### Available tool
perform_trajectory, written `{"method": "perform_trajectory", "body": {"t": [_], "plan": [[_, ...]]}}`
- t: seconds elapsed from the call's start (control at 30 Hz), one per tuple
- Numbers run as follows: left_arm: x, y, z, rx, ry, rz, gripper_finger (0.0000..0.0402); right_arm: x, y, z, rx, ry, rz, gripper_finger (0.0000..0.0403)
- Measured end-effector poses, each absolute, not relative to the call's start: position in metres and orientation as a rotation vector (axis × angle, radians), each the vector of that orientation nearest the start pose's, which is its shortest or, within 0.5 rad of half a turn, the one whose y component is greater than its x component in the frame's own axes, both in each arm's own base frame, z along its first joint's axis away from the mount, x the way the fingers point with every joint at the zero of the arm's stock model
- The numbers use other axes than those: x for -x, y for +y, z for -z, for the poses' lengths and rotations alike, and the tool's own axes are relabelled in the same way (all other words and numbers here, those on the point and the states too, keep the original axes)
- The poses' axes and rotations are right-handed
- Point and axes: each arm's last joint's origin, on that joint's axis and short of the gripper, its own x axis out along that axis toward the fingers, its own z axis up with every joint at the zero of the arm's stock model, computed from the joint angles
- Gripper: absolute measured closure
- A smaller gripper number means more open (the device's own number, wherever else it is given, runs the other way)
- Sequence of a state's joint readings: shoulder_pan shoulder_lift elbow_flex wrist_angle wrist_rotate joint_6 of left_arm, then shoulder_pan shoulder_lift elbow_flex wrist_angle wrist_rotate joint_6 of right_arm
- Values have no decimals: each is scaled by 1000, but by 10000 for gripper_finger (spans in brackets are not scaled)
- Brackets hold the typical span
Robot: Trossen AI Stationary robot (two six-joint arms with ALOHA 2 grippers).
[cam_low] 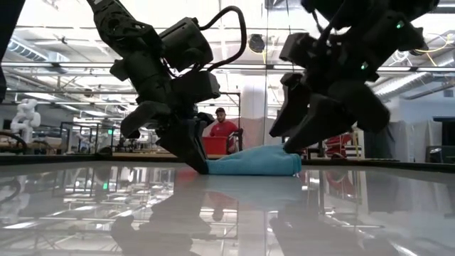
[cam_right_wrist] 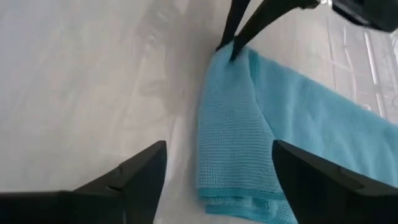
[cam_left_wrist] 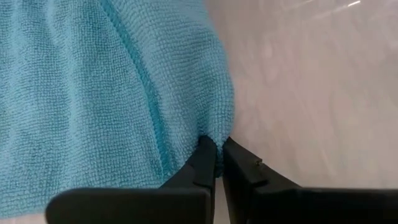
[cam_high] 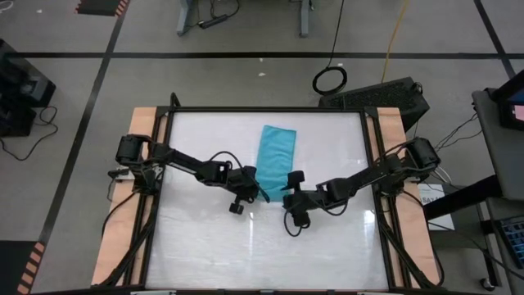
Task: Roll towel
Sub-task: Roll the blue microfiber towel
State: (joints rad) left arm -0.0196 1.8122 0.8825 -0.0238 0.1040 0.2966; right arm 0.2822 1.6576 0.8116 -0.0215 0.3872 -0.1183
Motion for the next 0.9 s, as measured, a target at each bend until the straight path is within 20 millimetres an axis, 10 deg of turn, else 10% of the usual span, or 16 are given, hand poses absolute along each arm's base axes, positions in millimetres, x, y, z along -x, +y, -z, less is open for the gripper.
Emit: {"method": "perform_trajectory", "body": {"t": [0.47, 0.9], "plan": [[-333, -10, -121, -232, 928, 253, 384, -312, 54, -120, 282, 944, 20, 129], [-333, -5, -126, -110, 911, 274, 385, -310, 56, -120, 19, 957, 91, 391]]}}
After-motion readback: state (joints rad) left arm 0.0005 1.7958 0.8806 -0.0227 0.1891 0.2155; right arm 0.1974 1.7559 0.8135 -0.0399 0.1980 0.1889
